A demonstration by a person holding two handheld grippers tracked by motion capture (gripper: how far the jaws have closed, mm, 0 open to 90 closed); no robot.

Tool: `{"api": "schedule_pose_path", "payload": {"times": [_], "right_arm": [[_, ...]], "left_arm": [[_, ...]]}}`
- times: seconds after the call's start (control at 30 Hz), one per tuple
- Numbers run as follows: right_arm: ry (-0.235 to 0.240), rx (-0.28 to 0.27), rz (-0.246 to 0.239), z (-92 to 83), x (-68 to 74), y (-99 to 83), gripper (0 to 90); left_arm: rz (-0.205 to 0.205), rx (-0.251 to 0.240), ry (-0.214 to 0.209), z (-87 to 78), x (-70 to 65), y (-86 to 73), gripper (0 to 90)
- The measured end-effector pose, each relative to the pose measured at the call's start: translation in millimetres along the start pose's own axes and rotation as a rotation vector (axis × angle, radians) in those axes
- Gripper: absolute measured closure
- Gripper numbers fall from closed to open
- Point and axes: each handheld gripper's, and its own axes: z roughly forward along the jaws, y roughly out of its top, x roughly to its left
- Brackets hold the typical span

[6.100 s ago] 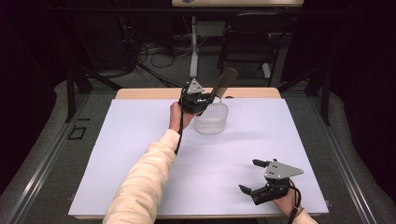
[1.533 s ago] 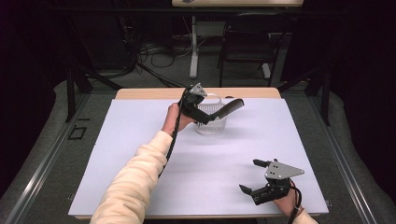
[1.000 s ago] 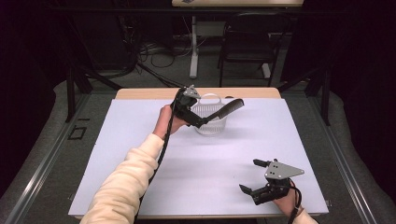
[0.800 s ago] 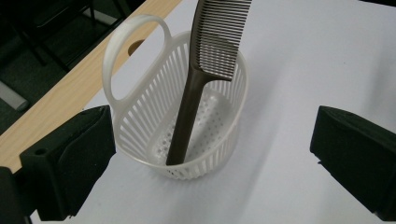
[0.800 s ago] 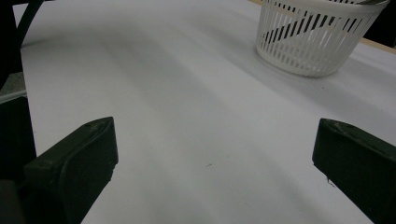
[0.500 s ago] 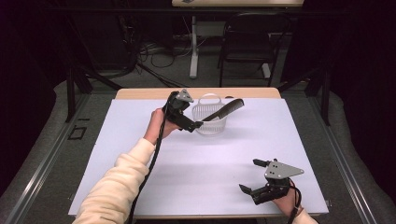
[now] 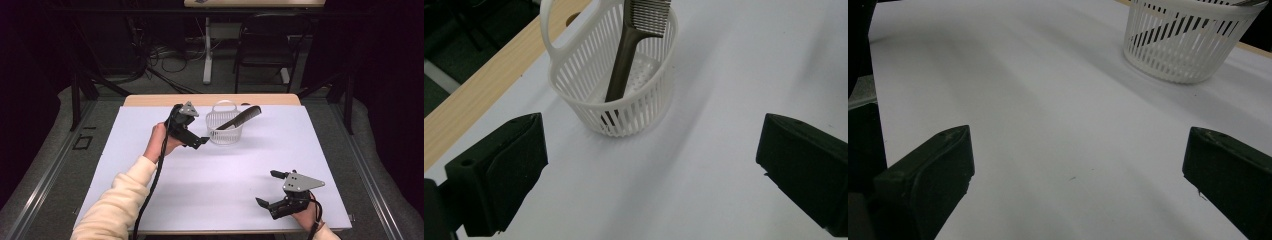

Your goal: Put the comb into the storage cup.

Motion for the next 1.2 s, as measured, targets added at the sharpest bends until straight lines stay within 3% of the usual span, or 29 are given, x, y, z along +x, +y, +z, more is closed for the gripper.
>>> {"api": "schedule_pose_path", "payload": {"times": [0.43,1.2], "right_arm": [[0.0,0.002,0.007,0.3,0.2,-0.2,0.0],[0.001,0.003,0.005,-0.1,0.8,0.2,0.0]], "left_arm": [[-0.02,0.016,0.023,-19.1,-2.3,-25.3,0.1],[-0.062,0.024,0.036,-34.2,-28.1,-70.0,0.0]]}}
